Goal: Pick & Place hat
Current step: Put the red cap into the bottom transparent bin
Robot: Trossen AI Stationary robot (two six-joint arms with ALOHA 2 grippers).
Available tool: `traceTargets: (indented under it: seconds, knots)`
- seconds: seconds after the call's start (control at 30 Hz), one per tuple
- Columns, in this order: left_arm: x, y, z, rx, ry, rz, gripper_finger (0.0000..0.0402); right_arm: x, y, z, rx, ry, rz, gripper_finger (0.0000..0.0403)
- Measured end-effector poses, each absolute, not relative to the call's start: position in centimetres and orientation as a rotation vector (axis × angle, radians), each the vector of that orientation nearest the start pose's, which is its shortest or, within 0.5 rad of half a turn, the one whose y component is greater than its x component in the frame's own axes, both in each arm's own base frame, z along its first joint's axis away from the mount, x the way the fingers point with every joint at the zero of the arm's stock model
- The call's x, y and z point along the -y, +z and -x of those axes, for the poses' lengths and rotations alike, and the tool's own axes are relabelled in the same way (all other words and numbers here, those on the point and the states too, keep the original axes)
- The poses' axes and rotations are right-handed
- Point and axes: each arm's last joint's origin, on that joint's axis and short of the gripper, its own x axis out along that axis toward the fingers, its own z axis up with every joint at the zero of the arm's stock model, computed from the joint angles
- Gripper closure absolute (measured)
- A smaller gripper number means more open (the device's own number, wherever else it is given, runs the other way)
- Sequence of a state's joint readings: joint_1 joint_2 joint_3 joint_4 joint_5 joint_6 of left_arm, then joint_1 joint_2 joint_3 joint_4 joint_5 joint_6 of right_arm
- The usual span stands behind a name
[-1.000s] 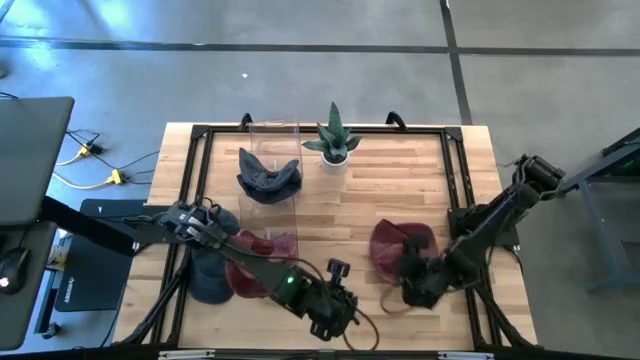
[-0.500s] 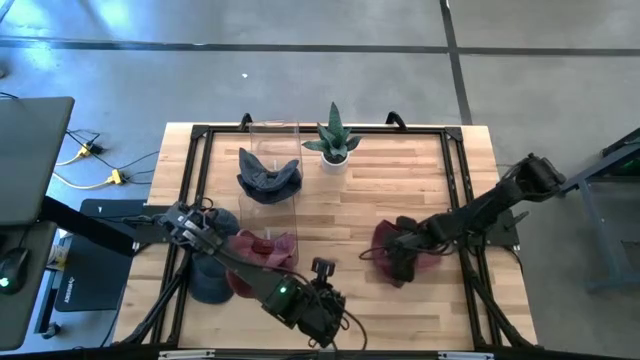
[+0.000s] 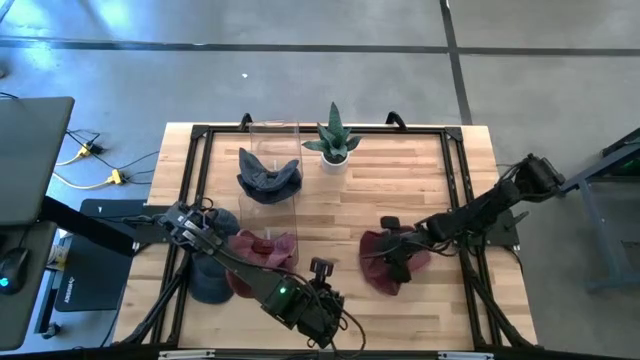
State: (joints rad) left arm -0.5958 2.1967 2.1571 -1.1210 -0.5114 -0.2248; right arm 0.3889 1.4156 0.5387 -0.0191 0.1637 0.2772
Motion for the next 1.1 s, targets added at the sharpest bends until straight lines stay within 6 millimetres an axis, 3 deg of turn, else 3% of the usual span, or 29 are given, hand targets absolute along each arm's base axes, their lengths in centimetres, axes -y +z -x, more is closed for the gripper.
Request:
traceTargets:
  seconds: [0.13, 0.3, 0.47, 0.57, 0.7, 0.87, 0.97, 1.1]
  knots:
    - [24.5, 28.2, -38.7, -0.989, 0.048, -0.393, 0.0401, -9.1, 16.7, -23.7, -0.962, 0.002, -0.123, 0.0317]
    - [24.5, 28.2, -38.6, -0.997, 0.041, -0.391, 0.0401, -8.4, 18.1, -22.5, -1.207, -0.224, -0.174, 0.0326]
    - [24.5, 28.0, -38.4, -1.029, 0.051, -0.342, 0.0401, -7.9, 15.4, -21.0, -1.334, -0.21, -0.308, 0.0379]
    - [24.5, 28.0, -38.3, -1.035, 0.057, -0.329, 0.0401, -7.1, 13.6, -20.7, -1.325, -0.183, -0.286, 0.0398]
    - [24.4, 28.6, -38.3, -1.024, 0.066, -0.332, 0.0401, -5.6, 12.6, -22.8, -1.189, -0.124, -0.145, 0.0389]
    - [24.5, 29.7, -38.4, -0.987, 0.061, -0.306, 0.0401, -4.7, 12.6, -26.8, -0.976, 0.008, 0.271, 0.0399]
    - [24.5, 29.7, -38.4, -0.984, 0.062, -0.302, 0.0401, -4.9, 14.1, -28.0, -0.959, -0.046, 0.487, 0.04]
    - [25.1, 29.7, -38.0, -0.972, 0.062, -0.319, 0.0401, -6.1, 17.0, -27.1, -1.008, -0.191, 0.549, 0.0397]
